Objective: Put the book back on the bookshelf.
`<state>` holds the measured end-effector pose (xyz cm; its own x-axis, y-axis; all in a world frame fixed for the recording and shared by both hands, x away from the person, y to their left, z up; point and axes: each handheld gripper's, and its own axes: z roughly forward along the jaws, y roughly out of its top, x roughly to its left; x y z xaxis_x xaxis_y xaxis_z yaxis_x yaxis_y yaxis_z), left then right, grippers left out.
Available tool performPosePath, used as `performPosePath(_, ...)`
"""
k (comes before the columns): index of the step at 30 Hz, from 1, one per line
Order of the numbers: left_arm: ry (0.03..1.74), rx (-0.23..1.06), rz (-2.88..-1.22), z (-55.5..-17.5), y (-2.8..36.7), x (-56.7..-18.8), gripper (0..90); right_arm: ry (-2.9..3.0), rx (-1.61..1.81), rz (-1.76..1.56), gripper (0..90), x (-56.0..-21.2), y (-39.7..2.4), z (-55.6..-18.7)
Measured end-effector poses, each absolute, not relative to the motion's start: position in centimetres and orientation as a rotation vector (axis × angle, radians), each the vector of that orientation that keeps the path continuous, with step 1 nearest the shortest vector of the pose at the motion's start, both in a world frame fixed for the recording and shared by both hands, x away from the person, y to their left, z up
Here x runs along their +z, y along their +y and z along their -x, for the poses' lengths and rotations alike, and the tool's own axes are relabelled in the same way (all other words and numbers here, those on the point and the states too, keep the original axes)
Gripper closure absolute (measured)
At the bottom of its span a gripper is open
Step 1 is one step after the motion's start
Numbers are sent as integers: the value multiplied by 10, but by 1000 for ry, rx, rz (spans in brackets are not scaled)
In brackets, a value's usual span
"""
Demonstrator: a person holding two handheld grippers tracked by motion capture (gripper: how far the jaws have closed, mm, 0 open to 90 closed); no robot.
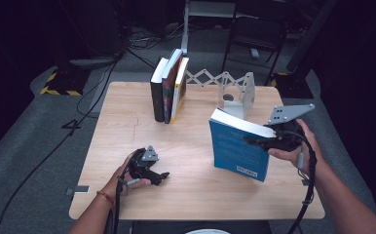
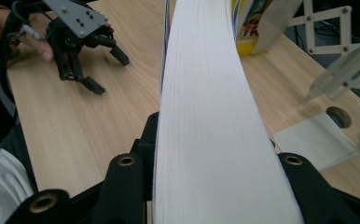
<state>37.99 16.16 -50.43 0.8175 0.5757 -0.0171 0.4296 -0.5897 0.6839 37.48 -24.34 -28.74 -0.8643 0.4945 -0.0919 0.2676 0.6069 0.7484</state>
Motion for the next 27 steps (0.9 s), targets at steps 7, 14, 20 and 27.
performPosePath(7, 734, 268, -2290, -380, 162, -504, 129, 2485, 1103, -709, 611, -280, -265, -384)
performPosePath(14, 734, 268, -2290, -380, 162, -504, 129, 2413, 1086, -806, 611, -274, -278, -400)
performPosePath(20, 733, 268, -2290, -380, 162, -504, 128, 2348, 1068, -891, 611, -271, -283, -417)
performPosePath(27, 733, 269, -2291, -380, 162, -504, 128, 2285, 1062, -957, 611, -269, -280, -438)
